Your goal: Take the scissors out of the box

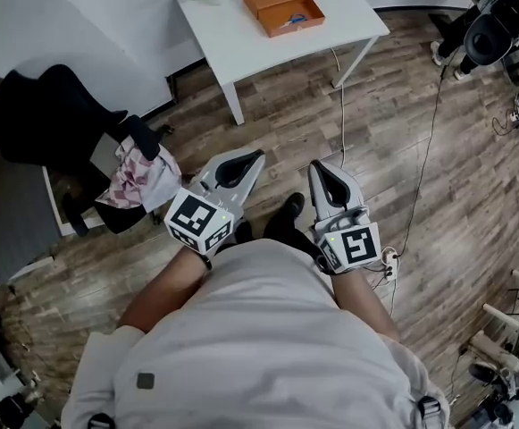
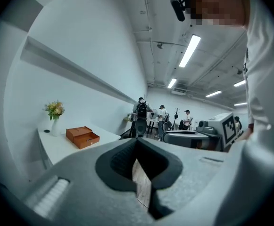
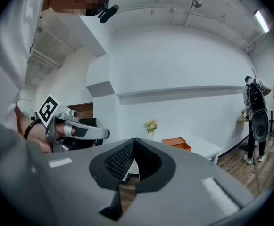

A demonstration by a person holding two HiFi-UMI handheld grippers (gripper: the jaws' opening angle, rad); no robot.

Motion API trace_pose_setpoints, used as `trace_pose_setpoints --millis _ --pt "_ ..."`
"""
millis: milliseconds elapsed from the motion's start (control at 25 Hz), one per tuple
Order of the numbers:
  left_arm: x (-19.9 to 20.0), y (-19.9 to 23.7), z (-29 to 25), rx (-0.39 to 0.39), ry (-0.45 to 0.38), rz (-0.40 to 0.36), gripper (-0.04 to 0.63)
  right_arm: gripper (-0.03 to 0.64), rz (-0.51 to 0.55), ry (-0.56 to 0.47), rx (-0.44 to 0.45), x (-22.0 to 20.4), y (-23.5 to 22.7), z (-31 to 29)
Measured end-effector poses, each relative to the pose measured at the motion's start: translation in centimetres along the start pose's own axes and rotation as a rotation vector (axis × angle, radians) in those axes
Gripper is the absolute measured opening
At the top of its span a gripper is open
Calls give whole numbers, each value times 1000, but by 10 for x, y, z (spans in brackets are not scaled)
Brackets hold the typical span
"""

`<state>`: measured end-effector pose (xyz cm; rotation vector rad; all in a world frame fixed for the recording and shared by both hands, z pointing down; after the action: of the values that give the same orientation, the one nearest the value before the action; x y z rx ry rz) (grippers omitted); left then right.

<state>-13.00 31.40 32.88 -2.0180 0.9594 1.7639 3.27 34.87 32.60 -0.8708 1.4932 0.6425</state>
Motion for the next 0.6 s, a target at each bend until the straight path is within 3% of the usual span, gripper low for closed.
trace_pose_setpoints --millis 600 --pt "18 -16 -134 25 23 1 3 11 -4 -29 3 12 -155 19"
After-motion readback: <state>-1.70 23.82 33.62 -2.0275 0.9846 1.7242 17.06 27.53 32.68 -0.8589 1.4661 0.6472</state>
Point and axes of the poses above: the fingertips, and each gripper's own axes: z backward along the fingers, y to its left, x out of its top, the point moved 6 cm from there along z, backward along the fingers, and after that the axes turned 4 degrees about x, right-handed, at the moved point
